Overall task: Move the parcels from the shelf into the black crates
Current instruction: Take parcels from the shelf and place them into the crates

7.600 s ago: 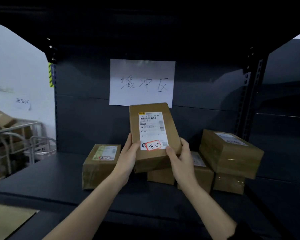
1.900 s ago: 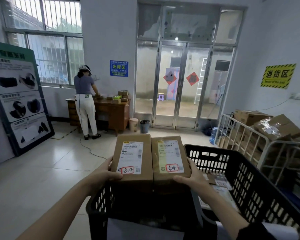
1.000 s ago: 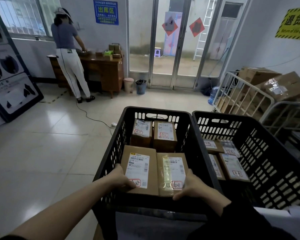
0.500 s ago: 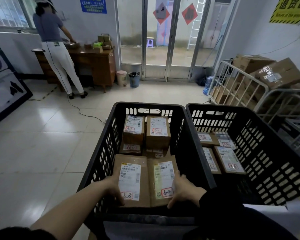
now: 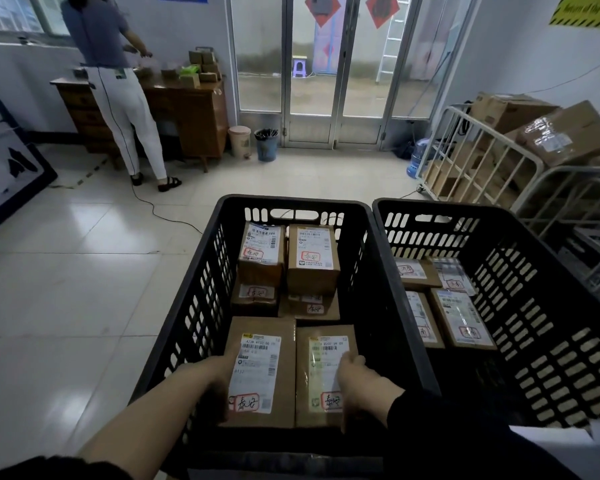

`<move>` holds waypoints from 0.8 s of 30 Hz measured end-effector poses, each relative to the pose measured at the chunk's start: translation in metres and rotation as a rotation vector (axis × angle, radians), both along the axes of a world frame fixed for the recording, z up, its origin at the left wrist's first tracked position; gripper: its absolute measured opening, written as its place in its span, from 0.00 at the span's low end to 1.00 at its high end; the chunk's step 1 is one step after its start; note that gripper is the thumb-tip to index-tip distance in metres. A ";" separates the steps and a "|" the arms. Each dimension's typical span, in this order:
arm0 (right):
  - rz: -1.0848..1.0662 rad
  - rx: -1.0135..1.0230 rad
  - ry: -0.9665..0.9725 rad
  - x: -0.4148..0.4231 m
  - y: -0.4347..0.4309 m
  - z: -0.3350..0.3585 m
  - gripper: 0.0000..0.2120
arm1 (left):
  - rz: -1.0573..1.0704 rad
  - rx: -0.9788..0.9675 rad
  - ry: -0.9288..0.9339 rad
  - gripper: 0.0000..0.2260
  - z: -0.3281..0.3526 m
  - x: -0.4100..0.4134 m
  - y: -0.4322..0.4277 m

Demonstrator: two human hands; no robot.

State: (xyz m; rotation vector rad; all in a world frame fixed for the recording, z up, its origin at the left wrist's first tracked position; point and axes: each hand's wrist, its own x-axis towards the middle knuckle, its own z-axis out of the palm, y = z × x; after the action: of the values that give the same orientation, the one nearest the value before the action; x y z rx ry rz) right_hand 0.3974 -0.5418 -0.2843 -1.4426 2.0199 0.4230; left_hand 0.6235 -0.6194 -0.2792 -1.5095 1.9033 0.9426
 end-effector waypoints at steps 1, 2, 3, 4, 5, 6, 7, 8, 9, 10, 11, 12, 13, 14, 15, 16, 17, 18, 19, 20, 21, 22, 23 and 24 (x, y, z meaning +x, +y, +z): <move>0.009 -0.003 0.015 0.000 0.000 -0.002 0.45 | -0.026 -0.017 -0.021 0.52 0.001 0.000 0.000; 0.018 -0.013 0.035 0.000 0.000 -0.003 0.43 | -0.066 -0.039 -0.044 0.55 0.001 0.001 0.000; 0.027 -0.023 0.060 0.000 0.000 -0.004 0.41 | -0.098 -0.049 -0.063 0.57 0.000 0.001 0.000; 0.037 -0.029 0.085 0.000 0.000 -0.005 0.40 | -0.117 -0.052 -0.072 0.57 -0.002 0.001 -0.001; 0.048 -0.030 0.107 0.000 0.000 -0.005 0.39 | -0.119 -0.048 -0.080 0.57 -0.003 0.002 -0.001; 0.060 -0.024 0.123 0.001 0.000 -0.005 0.39 | -0.126 -0.049 -0.082 0.57 -0.004 0.002 -0.002; 0.072 -0.016 0.136 0.002 0.000 -0.005 0.38 | -0.122 -0.047 -0.088 0.57 -0.005 0.002 -0.002; 0.083 -0.012 0.149 0.002 0.000 -0.005 0.37 | -0.103 -0.048 -0.080 0.56 -0.007 0.002 -0.003; 0.097 -0.010 0.163 0.002 0.000 -0.005 0.36 | -0.080 -0.057 -0.071 0.54 -0.008 0.002 -0.003; 0.116 -0.010 0.177 0.002 0.000 -0.005 0.35 | -0.051 -0.072 -0.046 0.49 -0.008 0.000 -0.002; 0.141 -0.011 0.188 0.002 -0.001 -0.004 0.34 | -0.055 -0.096 -0.042 0.47 -0.009 -0.001 0.001; 0.173 -0.019 0.194 0.003 -0.002 -0.002 0.33 | -0.085 -0.111 -0.064 0.48 -0.007 -0.003 0.002; 0.214 -0.038 0.193 0.004 -0.002 0.000 0.31 | -0.145 -0.129 -0.107 0.49 -0.005 -0.004 0.004; 0.267 -0.063 0.184 0.005 -0.003 0.002 0.30 | -0.180 -0.157 -0.114 0.48 -0.004 -0.006 0.005; 0.327 -0.084 0.166 0.006 -0.004 0.004 0.30 | -0.230 -0.184 -0.119 0.47 -0.002 -0.008 0.006; 0.387 -0.094 0.144 0.007 -0.004 0.004 0.30 | -0.279 -0.224 -0.115 0.47 -0.001 -0.009 0.006; 0.439 -0.094 0.121 0.008 -0.004 0.004 0.32 | -0.340 -0.256 -0.109 0.48 -0.001 -0.010 0.007; 0.477 -0.088 0.101 0.009 -0.004 0.004 0.35 | -0.392 -0.275 -0.108 0.51 -0.001 -0.011 0.009; 0.498 -0.079 0.089 0.010 -0.003 0.003 0.37 | -0.431 -0.290 -0.097 0.54 -0.001 -0.012 0.012; 0.508 -0.077 0.087 0.011 -0.003 0.002 0.39 | -0.453 -0.291 -0.090 0.55 -0.003 -0.013 0.014; 0.516 -0.081 0.090 0.011 -0.003 0.002 0.38 | -0.466 -0.289 -0.080 0.56 -0.004 -0.014 0.016; 0.523 -0.084 0.094 0.011 -0.004 0.002 0.38 | -0.471 -0.288 -0.067 0.56 -0.004 -0.016 0.017; 0.530 -0.085 0.097 0.011 -0.004 0.003 0.38 | -0.476 -0.291 -0.065 0.56 -0.004 -0.017 0.016; 0.536 -0.082 0.098 0.012 -0.005 0.002 0.40 | -0.476 -0.291 -0.060 0.56 -0.003 -0.018 0.015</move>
State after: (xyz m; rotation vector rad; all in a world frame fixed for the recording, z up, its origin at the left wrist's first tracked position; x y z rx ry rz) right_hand 0.4095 -0.5473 -0.2819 -2.0510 1.7161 0.6470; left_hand 0.6052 -0.6039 -0.2826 -1.1270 2.2833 0.4175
